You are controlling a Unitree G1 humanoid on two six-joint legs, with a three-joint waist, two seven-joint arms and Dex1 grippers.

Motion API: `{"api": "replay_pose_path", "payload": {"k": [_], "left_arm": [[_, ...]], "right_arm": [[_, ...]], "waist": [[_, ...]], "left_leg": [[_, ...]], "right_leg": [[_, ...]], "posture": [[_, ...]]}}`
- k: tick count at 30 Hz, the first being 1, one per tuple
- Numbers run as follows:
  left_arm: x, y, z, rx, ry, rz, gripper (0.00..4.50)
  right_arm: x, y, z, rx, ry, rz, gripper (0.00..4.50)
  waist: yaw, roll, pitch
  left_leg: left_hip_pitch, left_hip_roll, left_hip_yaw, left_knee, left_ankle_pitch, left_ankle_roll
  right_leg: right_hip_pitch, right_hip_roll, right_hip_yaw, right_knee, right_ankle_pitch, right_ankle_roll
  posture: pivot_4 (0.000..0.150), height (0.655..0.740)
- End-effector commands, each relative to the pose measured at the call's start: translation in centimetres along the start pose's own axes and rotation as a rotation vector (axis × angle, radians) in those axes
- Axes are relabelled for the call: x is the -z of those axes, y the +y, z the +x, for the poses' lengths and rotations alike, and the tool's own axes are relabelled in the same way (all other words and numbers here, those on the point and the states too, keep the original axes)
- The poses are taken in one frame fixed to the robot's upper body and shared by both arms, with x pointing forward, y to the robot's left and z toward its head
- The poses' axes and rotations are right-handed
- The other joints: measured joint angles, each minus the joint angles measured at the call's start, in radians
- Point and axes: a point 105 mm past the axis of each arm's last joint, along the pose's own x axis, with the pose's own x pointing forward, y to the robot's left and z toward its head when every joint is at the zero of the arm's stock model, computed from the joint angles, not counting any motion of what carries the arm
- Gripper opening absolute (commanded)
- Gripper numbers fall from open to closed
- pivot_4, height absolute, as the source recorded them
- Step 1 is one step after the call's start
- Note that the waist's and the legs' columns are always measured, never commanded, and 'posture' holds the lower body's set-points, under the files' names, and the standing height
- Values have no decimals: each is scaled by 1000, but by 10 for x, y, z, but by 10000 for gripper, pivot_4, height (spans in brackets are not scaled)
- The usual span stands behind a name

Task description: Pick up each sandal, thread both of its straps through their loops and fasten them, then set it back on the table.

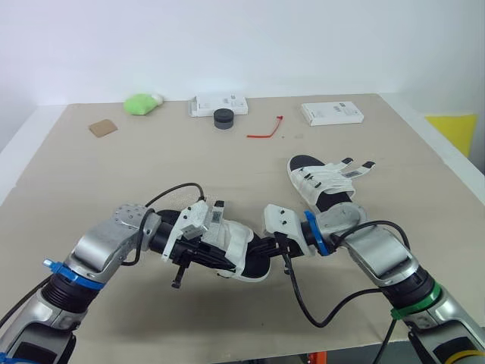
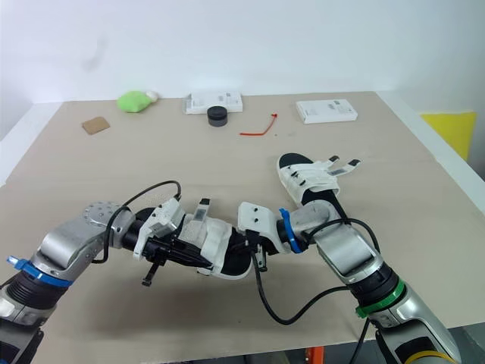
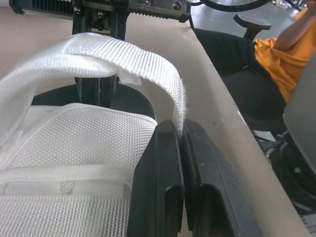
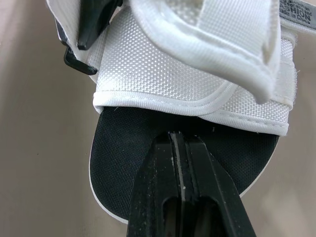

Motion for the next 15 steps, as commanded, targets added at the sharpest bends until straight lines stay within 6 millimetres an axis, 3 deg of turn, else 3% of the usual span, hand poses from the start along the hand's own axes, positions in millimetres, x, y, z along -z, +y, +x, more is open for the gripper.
{"api": "replay_pose_path", "payload": {"k": [1,8,9,11,15], "left_arm": [[28,2,8,-30,83,-74,1484],[18,3,6,-39,34,-140,1484],[15,0,4,-18,21,-157,6644],[8,-2,3,-5,-4,-165,12200],[-14,4,-5,-39,-72,-155,32276]], "right_arm": [[29,13,15,-59,91,87,0],[30,13,14,-58,96,87,0],[31,13,14,-58,98,87,0],[32,14,14,-59,101,88,0],[32,14,14,-61,103,88,0]], "waist": [[0,0,0],[0,1,-2],[0,1,-2],[0,1,-1],[2,1,-1]], "left_leg": [[0,0,0,0,0,0],[0,0,0,0,0,0],[0,0,0,0,0,0],[0,0,0,0,0,0],[0,0,0,1,0,0]], "right_leg": [[0,0,0,0,0,0],[0,0,0,0,0,0],[0,0,0,0,0,0],[0,0,0,0,0,0],[0,0,0,0,0,1]], "posture": [[1500,7400],[1500,7400],[1500,7400],[1500,7400],[1500,7400]]}}
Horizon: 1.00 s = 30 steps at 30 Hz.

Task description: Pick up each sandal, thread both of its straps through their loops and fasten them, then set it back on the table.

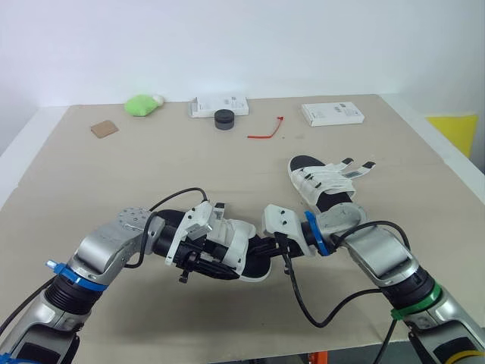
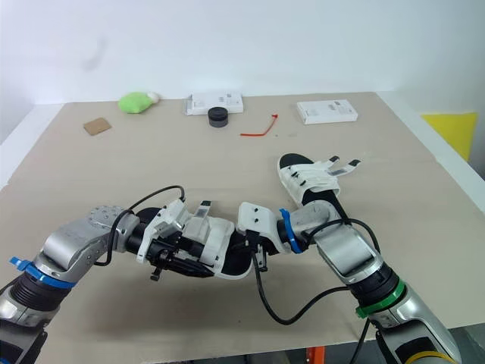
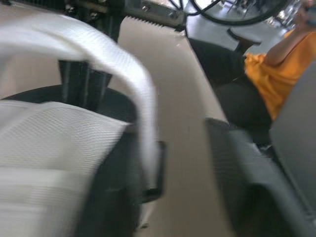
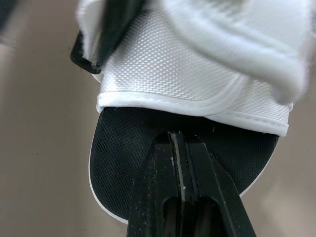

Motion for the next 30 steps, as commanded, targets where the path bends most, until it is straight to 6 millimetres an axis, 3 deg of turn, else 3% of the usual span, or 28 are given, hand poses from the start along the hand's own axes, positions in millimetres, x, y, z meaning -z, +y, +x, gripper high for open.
{"api": "replay_pose_path", "payload": {"k": [1,2,12,17,20,24,30], "left_arm": [[-15,5,-12,-49,-36,-34,37072],[-18,4,-15,-47,-34,-27,41839],[-22,-24,-54,-65,23,33,41839],[2,-50,-63,-39,99,13,41839],[24,-50,-58,-87,104,29,41839],[37,-49,-51,-130,73,65,41839],[39,-16,-32,-296,-46,133,41839]], "right_arm": [[31,14,15,-65,98,87,0],[31,14,15,-65,98,87,0],[31,16,14,-76,100,83,0],[30,15,15,-84,98,79,0],[29,16,16,-89,97,78,0],[29,17,16,-93,97,77,0],[30,19,15,-92,97,85,0]], "waist": [[2,-1,1],[2,-1,1],[0,-3,4],[-2,-3,4],[-2,-3,4],[1,-3,5],[4,-4,4]], "left_leg": [[0,0,0,1,0,0],[0,0,0,1,1,1],[-1,0,0,-1,1,1],[-1,1,1,-1,0,1],[-1,1,1,-2,0,0],[-1,1,1,-2,0,0],[0,1,2,-1,-1,0]], "right_leg": [[0,0,0,0,0,1],[0,0,0,0,1,1],[-2,0,0,0,0,0],[-2,-1,0,0,0,-1],[-2,-1,1,0,-1,-2],[-3,-1,0,0,-1,-3],[-2,-1,1,0,-1,-2]], "posture": [[1500,7400],[1500,7400],[1500,7400],[1500,7400],[1500,7400],[1500,7400],[1500,7400]]}}
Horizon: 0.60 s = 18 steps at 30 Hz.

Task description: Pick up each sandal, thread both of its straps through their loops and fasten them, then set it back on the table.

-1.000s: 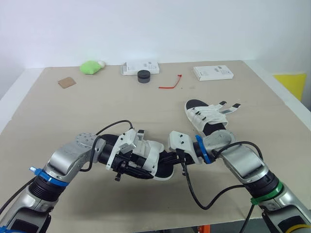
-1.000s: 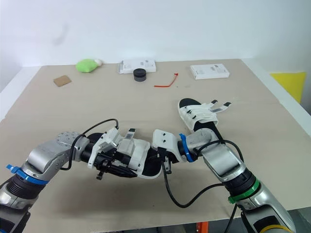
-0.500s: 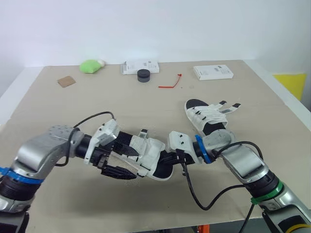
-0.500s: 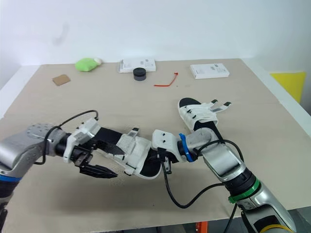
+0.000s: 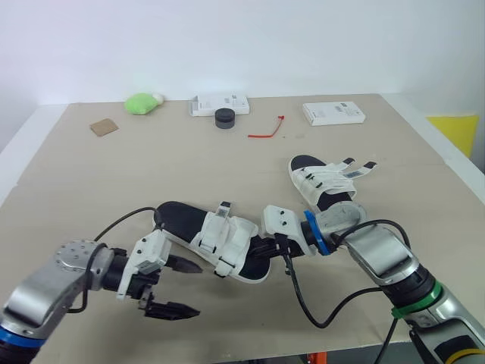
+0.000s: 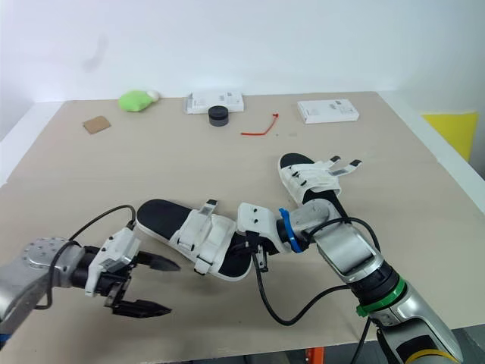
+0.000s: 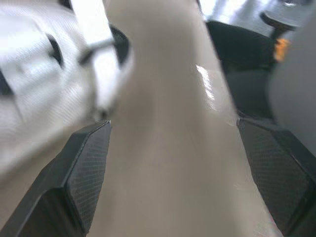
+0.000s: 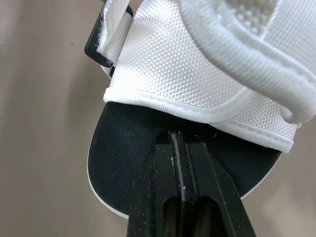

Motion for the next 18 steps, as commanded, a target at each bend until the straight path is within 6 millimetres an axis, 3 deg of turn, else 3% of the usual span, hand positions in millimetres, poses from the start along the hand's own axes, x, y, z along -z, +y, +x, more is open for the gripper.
{"api": "replay_pose_path", "payload": {"k": [1,12,15,18], "left_arm": [[-2,17,7,-87,-39,17,41839],[-6,10,18,2,-57,-85,41839],[-12,11,20,15,-73,-106,31097],[-15,12,21,32,-80,-141,17056]], "right_arm": [[31,17,15,-69,88,105,0],[32,16,13,-56,95,111,0],[32,16,13,-56,96,113,0],[32,16,14,-55,94,115,0]], "waist": [[0,-1,0],[2,0,0],[3,0,0],[2,0,0]], "left_leg": [[0,0,0,0,0,0],[0,0,-1,1,0,0],[0,0,-1,1,0,0],[0,0,-1,1,0,0]], "right_leg": [[0,0,0,0,0,0],[0,0,-1,0,0,0],[1,0,-1,0,0,1],[1,0,-1,0,0,1]], "posture": [[1500,7400],[1500,7400],[1500,7400],[1500,7400]]}}
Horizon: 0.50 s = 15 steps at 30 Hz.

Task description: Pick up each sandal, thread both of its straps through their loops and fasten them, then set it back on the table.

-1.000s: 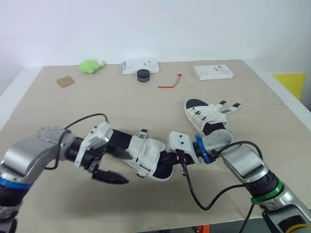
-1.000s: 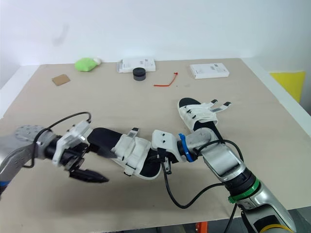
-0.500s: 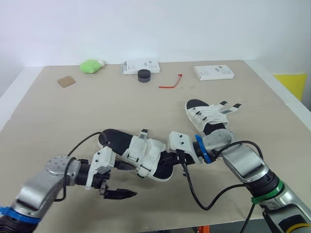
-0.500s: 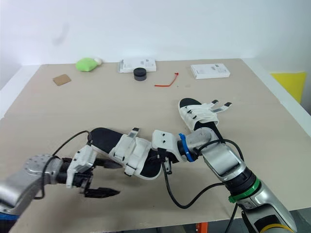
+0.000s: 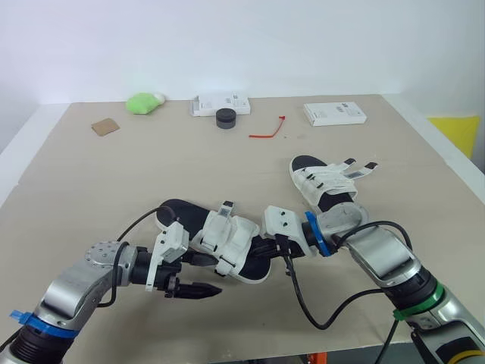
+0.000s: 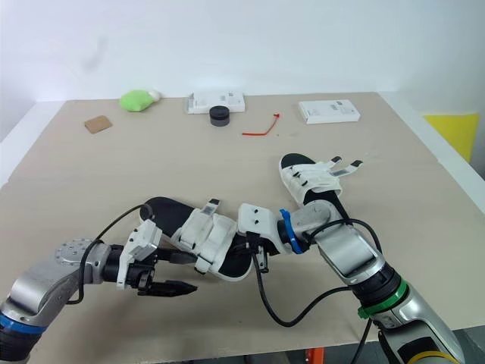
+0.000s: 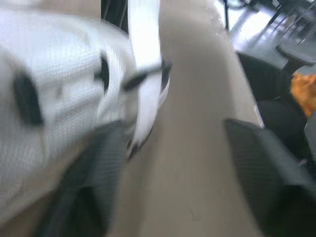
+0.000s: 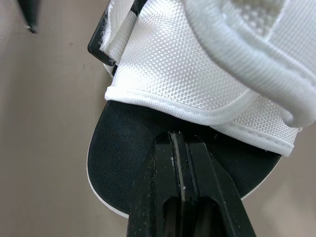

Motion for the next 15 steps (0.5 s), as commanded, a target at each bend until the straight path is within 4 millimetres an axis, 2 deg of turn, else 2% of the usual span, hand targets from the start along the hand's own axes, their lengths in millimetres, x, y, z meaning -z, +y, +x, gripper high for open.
{"api": "replay_pose_path", "payload": {"k": [1,2,4,11,15], "left_arm": [[-8,-4,1,30,-17,-19,11102],[-8,-4,2,39,-18,-35,6261],[-8,-5,4,49,-10,-44,387],[-2,-7,4,82,31,-81,387],[-5,-8,1,97,42,-135,387]], "right_arm": [[31,15,14,-66,93,112,0],[31,15,15,-66,93,112,0],[31,15,15,-66,92,112,0],[31,14,13,-63,92,112,0],[31,14,12,-61,95,113,0]], "waist": [[0,0,0],[0,0,0],[0,0,0],[0,0,0],[0,0,0]], "left_leg": [[0,0,0,0,0,0],[0,0,0,0,0,0],[0,0,0,0,0,0],[0,0,0,0,0,0],[0,0,0,0,0,0]], "right_leg": [[0,0,0,0,0,0],[0,0,0,0,0,0],[0,0,0,0,0,0],[0,0,0,0,0,0],[0,0,0,0,0,0]], "posture": [[1500,7400],[1500,7400],[1500,7400],[1500,7400],[1500,7400]]}}
